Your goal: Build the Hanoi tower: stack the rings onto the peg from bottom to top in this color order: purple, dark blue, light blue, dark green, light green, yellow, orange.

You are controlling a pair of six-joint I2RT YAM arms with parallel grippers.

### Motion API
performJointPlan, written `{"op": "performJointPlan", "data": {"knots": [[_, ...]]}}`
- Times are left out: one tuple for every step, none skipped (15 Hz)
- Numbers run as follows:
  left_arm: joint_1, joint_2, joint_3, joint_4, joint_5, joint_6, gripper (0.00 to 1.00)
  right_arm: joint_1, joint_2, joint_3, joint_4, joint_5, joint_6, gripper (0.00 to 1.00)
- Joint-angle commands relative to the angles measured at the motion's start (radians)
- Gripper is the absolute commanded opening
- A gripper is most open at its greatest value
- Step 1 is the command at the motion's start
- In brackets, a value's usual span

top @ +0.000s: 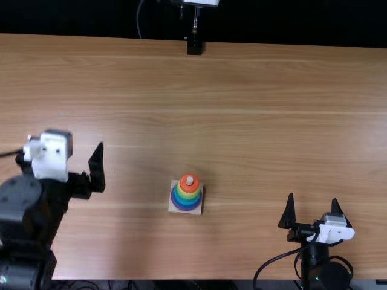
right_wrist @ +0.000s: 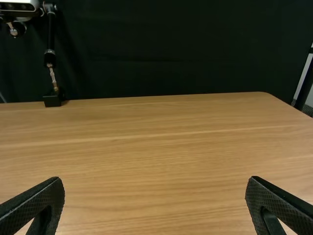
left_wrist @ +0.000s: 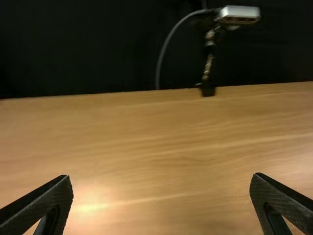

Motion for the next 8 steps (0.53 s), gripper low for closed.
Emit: {"op": "performJointPlan", "data": {"knots": [[0.019,-0.15,-0.179,0.084,0.009,0.005,1.0,-0.007,-0.01,-0.013,0.003,-0.006,0.006,1.0],[0.023,-0.255,-0.315,0.176,0.007,0.003,1.0,-0.007,-0.01,-0.013,0.003,-0.006,0.006,1.0],[0.022,-0.344,-0.426,0.237,0.003,0.003,1.0,-0.007,-0.01,-0.013,0.003,-0.006,0.006,1.0],[0.022,-0.41,-0.507,0.254,0.003,0.003,1.0,-0.007,-0.01,-0.013,0.003,-0.006,0.006,1.0],[0.023,-0.469,-0.568,0.254,0.003,0.003,1.0,-0.007,-0.01,-0.013,0.003,-0.006,0.006,1.0],[0.03,-0.528,-0.63,0.257,0.003,0.001,1.0,-0.007,-0.01,-0.013,0.003,-0.006,0.006,1.0],[0.043,-0.59,-0.682,0.259,0.003,0.001,1.0,-0.007,-0.01,-0.013,0.003,-0.006,0.006,1.0],[0.053,-0.633,-0.72,0.256,0.002,0.003,1.0,-0.007,-0.01,-0.013,0.003,-0.006,0.006,1.0]]}}
